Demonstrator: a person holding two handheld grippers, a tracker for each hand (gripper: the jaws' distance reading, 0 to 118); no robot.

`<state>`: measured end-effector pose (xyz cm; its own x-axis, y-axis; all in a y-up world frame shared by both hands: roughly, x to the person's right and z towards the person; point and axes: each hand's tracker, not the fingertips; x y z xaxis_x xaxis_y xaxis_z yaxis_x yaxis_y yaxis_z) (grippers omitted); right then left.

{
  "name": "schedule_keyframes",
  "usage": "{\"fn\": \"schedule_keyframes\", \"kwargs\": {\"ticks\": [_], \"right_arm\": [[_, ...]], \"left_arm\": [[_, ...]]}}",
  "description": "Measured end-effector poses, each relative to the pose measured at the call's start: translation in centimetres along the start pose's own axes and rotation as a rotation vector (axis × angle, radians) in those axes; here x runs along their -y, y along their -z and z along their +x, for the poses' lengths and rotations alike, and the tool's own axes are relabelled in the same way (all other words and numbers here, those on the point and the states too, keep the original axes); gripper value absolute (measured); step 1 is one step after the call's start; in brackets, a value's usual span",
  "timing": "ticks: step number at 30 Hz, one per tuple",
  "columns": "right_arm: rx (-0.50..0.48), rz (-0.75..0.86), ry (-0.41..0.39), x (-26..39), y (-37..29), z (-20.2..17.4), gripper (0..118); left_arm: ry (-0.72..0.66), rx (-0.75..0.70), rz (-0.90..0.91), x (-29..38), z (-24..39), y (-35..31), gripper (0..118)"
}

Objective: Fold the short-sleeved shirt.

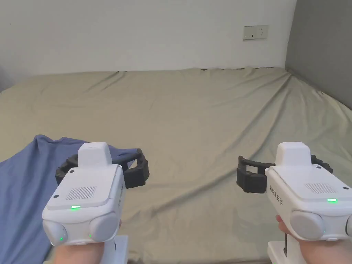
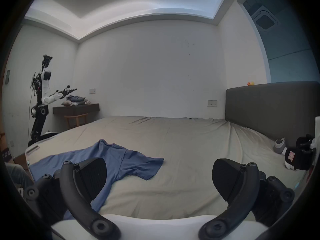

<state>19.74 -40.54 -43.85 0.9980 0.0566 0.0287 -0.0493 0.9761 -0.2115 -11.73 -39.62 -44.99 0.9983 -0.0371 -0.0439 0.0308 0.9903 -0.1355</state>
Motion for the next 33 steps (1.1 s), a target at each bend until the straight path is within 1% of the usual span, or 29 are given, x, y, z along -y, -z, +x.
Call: {"fn": "schedule_keyframes", "kwargs": {"ticks": [1, 2, 3, 4, 5, 6, 7, 8, 9, 10, 11, 12, 13, 14, 15, 17, 18, 19, 20, 22, 23, 24, 25, 26, 27, 28, 29, 30, 33], "right_arm": [[0.004, -0.002, -0.008, 0.1, 0.0, -0.1, 118], [0.01, 0.008, -0.05, 0.1, -0.1, -0.4, 118], [0.004, 0.017, -0.143, 0.2, -0.1, -1.1, 118], [0.002, 0.007, -0.31, 0.5, 0.0, -2.3, 118], [0.017, 0.029, -0.509, 1.1, -0.1, -3.8, 118], [0.035, 0.091, -0.743, 2.1, -0.4, -5.3, 118], [0.031, 0.257, -1.095, 3.4, -1.1, -7.5, 118], [0.021, 0.221, -1.373, 6.2, -1.0, -8.2, 118], [0.033, 0.338, -1.624, 8.3, -1.3, -8.9, 118], [0.108, 0.408, -1.86, 10.9, -1.2, -8.8, 118], [0.161, 0.455, -1.974, 12.4, -1.0, -8.7, 118], [0.129, 0.427, -1.957, 12.7, -1.0, -8.7, 118], [0.013, 0.312, -1.857, 12.1, -1.1, -9.1, 118], [-0.053, 0.203, -1.755, 12.1, -1.0, -8.7, 118], [-0.082, 0.151, -1.703, 11.8, -0.8, -8.9, 118], [-0.021, 0.205, -1.722, 11.7, -0.5, -8.6, 118], [0.019, 0.247, -1.699, 10.7, -0.8, -8.7, 118], [0.026, 0.255, -1.583, 9.3, -0.8, -8.3, 118], [0.018, 0.236, -1.423, 7.8, -0.8, -8.2, 118], [-0.002, 0.159, -0.994, 4.2, -0.9, -6.7, 118], [-0.034, 0.109, -0.708, 2.4, -0.6, -5.0, 118], [-0.069, 0.074, -0.472, 1.2, -0.3, -3.4, 118], [-0.163, 0.054, -0.145, 0.5, 0.4, -0.9, 118], [-0.271, 0.101, 0.191, 0.5, 0.4, 1.6, 118], [-0.177, 0.072, 0.39, 1.0, 0.3, 3.3, 118], [-0.209, 0.102, 0.427, 0.6, 0.5, 3.4, 118], [-0.123, 0.096, 0.411, 0.6, 0.1, 3.7, 118], [-0.122, 0.113, 0.381, 0.5, 0.0, 4.0, 118], [-0.102, 0.129, 0.192, 0.4, -0.4, 3.1, 118]], "left_arm": [[0.038, -0.014, 0.013, 0.0, 0.2, 0.0, 118], [0.105, -0.04, 0.024, 0.0, 0.7, -0.1, 118], [0.201, -0.069, 0.032, 0.2, 1.4, 0.0, 118], [0.382, -0.098, 0.027, 0.6, 2.5, 0.1, 118], [0.593, -0.133, 0.054, 1.6, 3.7, 0.1, 118], [0.771, -0.163, 0.099, 2.7, 4.6, 0.0, 118], [1.015, -0.184, 0.154, 4.5, 5.5, -0.1, 118], [1.307, -0.187, 0.2, 6.8, 6.2, -0.2, 118], [1.533, -0.189, 0.25, 8.7, 6.4, -0.4, 118], [1.743, -0.212, 0.317, 10.7, 6.2, -0.4, 118], [1.84, -0.232, 0.345, 11.7, 6.2, -0.4, 118], [1.843, -0.196, 0.305, 12.5, 6.1, -0.5, 118], [1.76, -0.116, 0.207, 12.3, 6.6, -0.7, 118], [1.688, -0.059, 0.143, 12.1, 7.0, -0.9, 118], [1.638, -0.028, 0.122, 11.9, 7.2, -1.0, 118], [1.599, -0.051, 0.122, 11.3, 7.1, -1.0, 118], [1.57, -0.066, 0.133, 10.9, 7.0, -0.9, 117], [1.488, -0.067, 0.126, 10.2, 7.0, -0.8, 117], [1.352, -0.059, 0.091, 9.0, 6.6, -0.6, 117], [1.038, -0.059, 0.013, 6.4, 5.9, -0.3, 117], [0.871, -0.067, -0.003, 4.9, 5.3, -0.1, 118], [0.665, -0.005, 0.025, 3.3, 4.4, -0.4, 118], [0.391, 0.084, 0.042, 1.6, 3.0, -0.7, 118], [0.146, 0.165, 0.035, 0.3, 1.2, -1.0, 118], [-0.008, 0.2, 0.01, -0.6, 0.0, -0.9, 118], [-0.107, 0.203, -0.018, -1.2, -1.1, -0.8, 118], [-0.189, 0.185, -0.005, -1.2, -1.9, -0.9, 118], [-0.24, 0.17, 0.024, -1.2, -2.7, -1.0, 118], [-0.193, 0.048, 0.062, -1.0, -2.7, -0.9, 118]]}}
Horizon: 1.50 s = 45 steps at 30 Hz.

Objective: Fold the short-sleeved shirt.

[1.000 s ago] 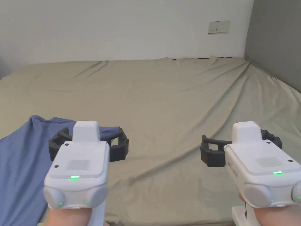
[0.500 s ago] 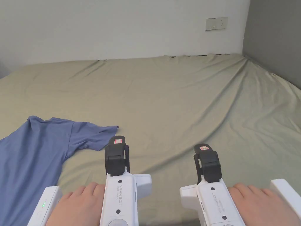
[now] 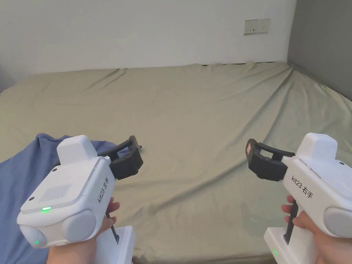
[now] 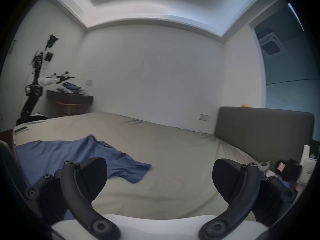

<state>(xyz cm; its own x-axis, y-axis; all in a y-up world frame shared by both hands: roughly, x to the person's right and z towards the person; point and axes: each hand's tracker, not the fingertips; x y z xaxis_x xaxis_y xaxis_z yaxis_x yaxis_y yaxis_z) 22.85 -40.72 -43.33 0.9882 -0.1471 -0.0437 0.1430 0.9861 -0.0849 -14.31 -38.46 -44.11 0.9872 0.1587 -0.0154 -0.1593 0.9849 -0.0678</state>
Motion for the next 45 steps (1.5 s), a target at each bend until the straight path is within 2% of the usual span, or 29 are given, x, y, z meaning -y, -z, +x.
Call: {"fn": "schedule_keyframes", "kwargs": {"ticks": [1, 3, 9, 18, 24, 31, 34, 39, 40, 41, 43, 45], "right_arm": [[-0.007, 0.028, -0.062, -0.1, 0.0, -0.5, 118], [-0.011, -0.044, 0.014, 0.5, 0.1, -0.2, 118], [0.026, -0.035, -0.055, 0.3, 0.2, -0.8, 118], [0.019, -0.024, -0.093, 0.2, 0.2, -0.9, 118], [0.019, -0.017, -0.112, 0.1, 0.2, -1.3, 118], [0.024, 0.071, -0.196, -0.5, -0.4, -2.0, 118], [-0.01, 0.06, -0.155, -0.7, -0.4, -1.8, 118], [-0.029, 0.068, -0.168, -0.7, -0.4, -1.9, 118], [-0.027, 0.004, -0.157, -0.4, -0.3, -1.9, 118], [-0.012, 0.022, -0.163, -0.3, -0.4, -2.0, 118], [-0.001, 0.112, -0.262, -0.5, -0.7, -2.4, 118], [0.038, 0.055, -0.257, -0.3, -0.6, -2.4, 118]], "left_arm": [[0.004, 0.011, -0.004, 0.0, -0.2, 0.1, 118], [0.009, 0.009, -0.008, 0.0, -0.1, 0.1, 118], [0.162, -0.033, -0.015, 0.8, 1.2, 0.2, 118], [0.194, -0.016, -0.012, 1.2, 2.0, 0.0, 118], [0.138, -0.003, -0.005, 1.0, 1.7, -0.1, 118], [0.132, 0.05, 0.035, 1.0, 1.9, -0.5, 118], [0.109, 0.067, 0.084, 0.8, 2.0, -1.0, 118], [0.087, 0.079, 0.067, 0.3, 2.1, -1.1, 118], [0.093, 0.071, 0.048, 0.3, 2.1, -1.0, 118], [0.095, 0.066, 0.047, 0.4, 2.2, -1.0, 118], [0.104, 0.051, 0.06, 0.5, 2.2, -1.2, 118], [0.119, 0.054, 0.06, 0.5, 2.2, -1.1, 118]]}}
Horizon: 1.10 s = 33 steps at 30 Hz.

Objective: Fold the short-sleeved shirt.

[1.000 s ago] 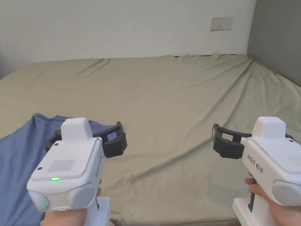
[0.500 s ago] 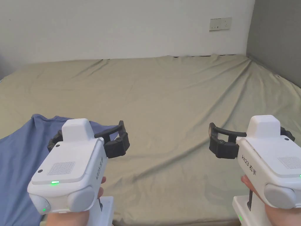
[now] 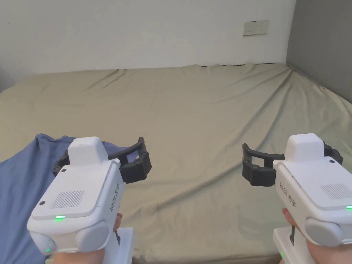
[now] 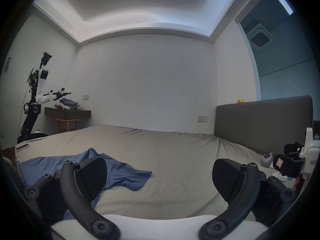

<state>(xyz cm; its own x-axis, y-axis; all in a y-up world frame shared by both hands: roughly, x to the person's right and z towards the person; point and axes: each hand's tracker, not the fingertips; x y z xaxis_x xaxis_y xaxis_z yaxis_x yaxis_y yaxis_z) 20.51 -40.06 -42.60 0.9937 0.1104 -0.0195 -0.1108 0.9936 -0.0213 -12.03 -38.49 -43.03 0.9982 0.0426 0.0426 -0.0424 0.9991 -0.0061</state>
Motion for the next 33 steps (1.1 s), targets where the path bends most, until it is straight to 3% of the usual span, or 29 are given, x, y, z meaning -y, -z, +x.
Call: {"fn": "schedule_keyframes", "kwargs": {"ticks": [8, 14, 21, 22, 23, 24, 25, 26, 27, 28, 29, 30, 33], "right_arm": [[0.023, -0.046, 0.055, 0.4, 0.5, 0.7, 118], [0.029, -0.046, 0.044, 0.3, 0.4, 0.6, 118], [0.046, -0.047, 0.038, 0.1, 0.3, 0.6, 118], [0.045, -0.05, 0.04, 0.1, 0.3, 0.7, 118], [0.036, -0.054, 0.057, 0.1, 0.2, 0.9, 115], [0.02, -0.047, 0.07, 0.1, 0.0, 1.1, 101], [0.012, -0.047, 0.089, 0.1, -0.1, 1.1, 67], [0.022, -0.038, 0.067, -0.1, -0.1, 0.9, 12], [0.062, 0.0, -0.041, -0.6, 0.1, 0.4, 0], [0.127, -0.089, -0.019, -0.2, -0.3, 0.3, 0], [0.09, 0.059, -0.067, -0.9, -0.6, 0.3, 0], [0.045, -0.053, 0.034, -0.2, -0.4, 0.5, 0], [0.076, -0.012, -0.03, -0.3, 0.0, 0.4, 0]], "left_arm": [[0.064, -0.019, 0.002, 0.3, 0.5, 0.0, 118], [0.108, -0.025, 0.02, 0.5, 0.9, -0.1, 118], [0.063, -0.021, -0.001, 0.2, 0.5, 0.3, 118], [0.051, -0.033, -0.011, 0.2, 0.4, 0.3, 114], [0.024, -0.031, -0.012, 0.1, 0.3, 0.2, 97], [0.02, -0.047, -0.004, 0.0, 0.3, 0.2, 42], [0.028, -0.077, -0.005, -0.2, 0.5, 0.3, 0], [0.043, -0.101, -0.019, -0.2, 0.6, 0.6, 0], [0.033, -0.09, -0.013, -0.1, 0.5, 0.5, 0], [0.041, -0.044, -0.035, 0.1, 0.2, 0.4, 0], [0.079, -0.039, -0.059, 0.3, 0.4, 0.6, 0], [0.099, -0.065, -0.059, 0.5, 0.7, 0.7, 0], [0.077, -0.057, -0.049, 0.5, 0.6, 0.7, 0]]}}
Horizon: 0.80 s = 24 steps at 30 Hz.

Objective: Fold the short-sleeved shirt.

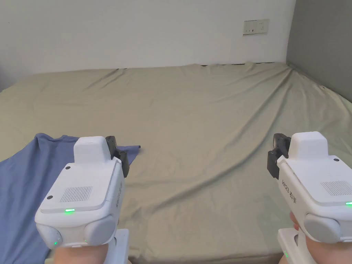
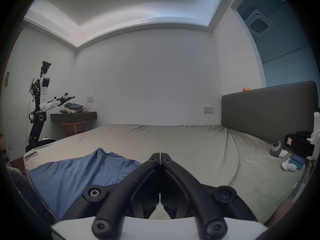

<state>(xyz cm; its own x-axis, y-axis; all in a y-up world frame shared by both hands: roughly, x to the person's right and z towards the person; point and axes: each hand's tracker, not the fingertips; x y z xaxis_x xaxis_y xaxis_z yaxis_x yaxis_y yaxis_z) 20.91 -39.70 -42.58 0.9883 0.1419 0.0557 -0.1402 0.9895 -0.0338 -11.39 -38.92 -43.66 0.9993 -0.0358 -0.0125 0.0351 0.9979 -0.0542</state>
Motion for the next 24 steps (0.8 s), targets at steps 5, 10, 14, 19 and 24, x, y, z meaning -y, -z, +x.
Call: {"fn": "schedule_keyframes", "kwargs": {"ticks": [5, 10, 14, 19, 24], "right_arm": [[-0.019, -0.033, 0.03, 0.2, 0.4, -0.1, 0], [-0.117, -0.028, 0.059, -1.4, 0.7, -3.3, 0], [-0.264, 0.057, 0.003, -3.6, 1.0, -8.4, 0], [-0.433, 0.068, 0.079, -5.7, 2.3, -14.7, 0], [-0.566, 0.074, 0.073, -6.6, 3.6, -20.4, 0]], "left_arm": [[0.01, -0.02, 0.015, -0.3, -0.5, -0.3, 0], [-0.001, -0.099, 0.031, -1.0, -3.0, -1.3, 0], [0.044, -0.196, 0.042, -0.8, -6.4, -3.3, 0], [0.012, -0.376, 0.035, -1.8, -12.0, -6.1, 0], [-0.026, -0.534, 0.053, -2.7, -16.6, -8.0, 0]]}}
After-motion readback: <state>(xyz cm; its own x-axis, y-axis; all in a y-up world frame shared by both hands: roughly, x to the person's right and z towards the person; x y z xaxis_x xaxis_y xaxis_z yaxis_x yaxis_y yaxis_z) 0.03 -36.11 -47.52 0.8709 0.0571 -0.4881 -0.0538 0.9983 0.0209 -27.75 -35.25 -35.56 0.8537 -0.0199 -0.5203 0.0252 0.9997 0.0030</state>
